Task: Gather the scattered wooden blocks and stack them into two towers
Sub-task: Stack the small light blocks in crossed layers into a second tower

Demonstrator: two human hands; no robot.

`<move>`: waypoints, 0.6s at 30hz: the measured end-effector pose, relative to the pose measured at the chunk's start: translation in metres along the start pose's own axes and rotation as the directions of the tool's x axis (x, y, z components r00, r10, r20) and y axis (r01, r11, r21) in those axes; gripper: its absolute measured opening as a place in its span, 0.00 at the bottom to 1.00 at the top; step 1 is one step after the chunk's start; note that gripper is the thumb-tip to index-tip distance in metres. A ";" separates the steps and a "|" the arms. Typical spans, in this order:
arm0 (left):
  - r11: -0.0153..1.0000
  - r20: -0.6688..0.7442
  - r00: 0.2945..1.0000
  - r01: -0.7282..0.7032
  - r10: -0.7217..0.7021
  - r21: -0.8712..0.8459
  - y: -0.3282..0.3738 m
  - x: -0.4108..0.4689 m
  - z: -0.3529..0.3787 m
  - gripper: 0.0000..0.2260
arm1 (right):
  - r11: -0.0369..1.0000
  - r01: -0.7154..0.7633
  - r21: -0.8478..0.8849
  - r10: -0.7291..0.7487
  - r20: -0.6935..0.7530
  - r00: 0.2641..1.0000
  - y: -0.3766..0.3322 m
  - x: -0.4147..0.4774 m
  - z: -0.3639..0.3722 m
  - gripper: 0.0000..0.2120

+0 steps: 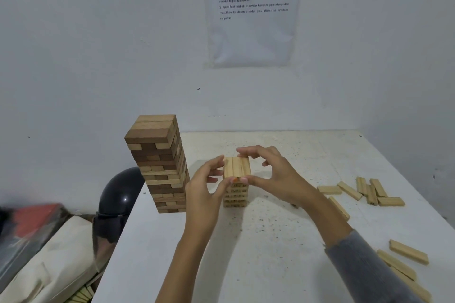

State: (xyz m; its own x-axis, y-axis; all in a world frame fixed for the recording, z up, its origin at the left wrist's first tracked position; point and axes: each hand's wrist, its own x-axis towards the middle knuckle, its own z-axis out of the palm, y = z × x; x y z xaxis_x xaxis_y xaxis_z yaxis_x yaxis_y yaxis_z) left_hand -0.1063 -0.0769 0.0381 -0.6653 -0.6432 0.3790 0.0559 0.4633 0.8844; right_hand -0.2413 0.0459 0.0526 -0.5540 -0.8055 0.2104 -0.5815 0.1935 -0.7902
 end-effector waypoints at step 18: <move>0.994 0.057 0.997 0.039 -0.045 0.105 -0.014 0.007 0.001 0.18 | 0.997 -0.062 0.039 0.062 0.004 0.998 0.004 0.002 0.011 0.26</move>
State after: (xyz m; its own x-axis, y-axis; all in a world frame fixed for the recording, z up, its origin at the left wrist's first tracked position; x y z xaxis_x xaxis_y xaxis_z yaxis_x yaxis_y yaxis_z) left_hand -0.1127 -0.0871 0.0274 -0.7082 -0.6280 0.3227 -0.0483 0.4991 0.8652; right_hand -0.2381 0.0391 0.0433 -0.5864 -0.7942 0.1591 -0.5226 0.2209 -0.8234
